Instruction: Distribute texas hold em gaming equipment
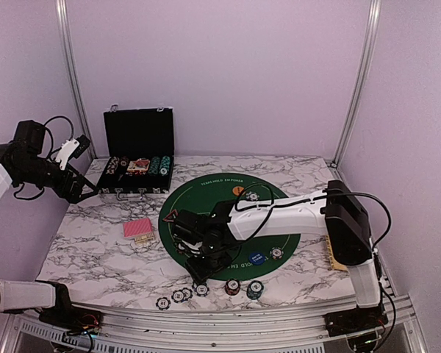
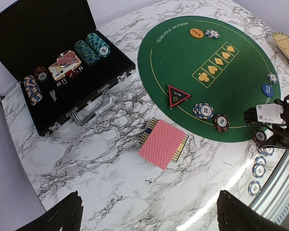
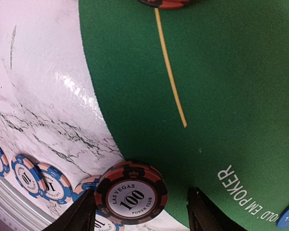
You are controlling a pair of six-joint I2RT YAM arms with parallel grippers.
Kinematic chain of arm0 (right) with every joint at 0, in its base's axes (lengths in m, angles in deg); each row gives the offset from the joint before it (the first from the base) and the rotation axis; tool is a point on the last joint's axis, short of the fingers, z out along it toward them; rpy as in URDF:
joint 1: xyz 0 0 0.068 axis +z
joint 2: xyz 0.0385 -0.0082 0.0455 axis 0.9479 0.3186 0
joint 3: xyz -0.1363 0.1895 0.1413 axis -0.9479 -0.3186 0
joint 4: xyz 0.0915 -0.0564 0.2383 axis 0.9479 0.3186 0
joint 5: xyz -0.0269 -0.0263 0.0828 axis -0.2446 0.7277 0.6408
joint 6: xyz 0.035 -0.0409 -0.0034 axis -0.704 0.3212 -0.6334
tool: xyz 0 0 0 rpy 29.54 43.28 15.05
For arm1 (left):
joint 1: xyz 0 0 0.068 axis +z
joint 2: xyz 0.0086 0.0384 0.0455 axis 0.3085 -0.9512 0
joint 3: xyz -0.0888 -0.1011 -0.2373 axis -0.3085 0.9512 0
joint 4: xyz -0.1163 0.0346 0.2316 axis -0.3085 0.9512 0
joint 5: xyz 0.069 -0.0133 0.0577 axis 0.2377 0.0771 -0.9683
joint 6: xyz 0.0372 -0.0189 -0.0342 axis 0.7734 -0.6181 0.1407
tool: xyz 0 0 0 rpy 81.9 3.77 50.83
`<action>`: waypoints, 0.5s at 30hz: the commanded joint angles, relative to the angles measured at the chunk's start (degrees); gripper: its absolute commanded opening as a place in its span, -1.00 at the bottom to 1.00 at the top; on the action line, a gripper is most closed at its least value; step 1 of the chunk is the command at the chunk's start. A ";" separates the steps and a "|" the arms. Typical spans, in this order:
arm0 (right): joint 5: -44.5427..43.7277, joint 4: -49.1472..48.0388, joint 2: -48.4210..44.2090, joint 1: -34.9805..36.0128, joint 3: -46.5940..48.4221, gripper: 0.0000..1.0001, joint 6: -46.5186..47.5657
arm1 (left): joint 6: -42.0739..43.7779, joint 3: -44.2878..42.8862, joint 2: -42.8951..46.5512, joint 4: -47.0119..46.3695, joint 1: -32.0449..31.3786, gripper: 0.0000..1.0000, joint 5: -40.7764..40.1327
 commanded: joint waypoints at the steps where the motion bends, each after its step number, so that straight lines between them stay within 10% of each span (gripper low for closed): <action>1: -4.05 3.22 2.79 0.83 2.39 0.27 -1.07 | 0.68 -0.13 -0.50 1.47 -0.19 0.98 0.97; 15: -9.70 3.93 5.55 0.43 5.86 0.10 -1.96 | 1.14 0.68 0.27 1.47 -0.18 0.98 0.54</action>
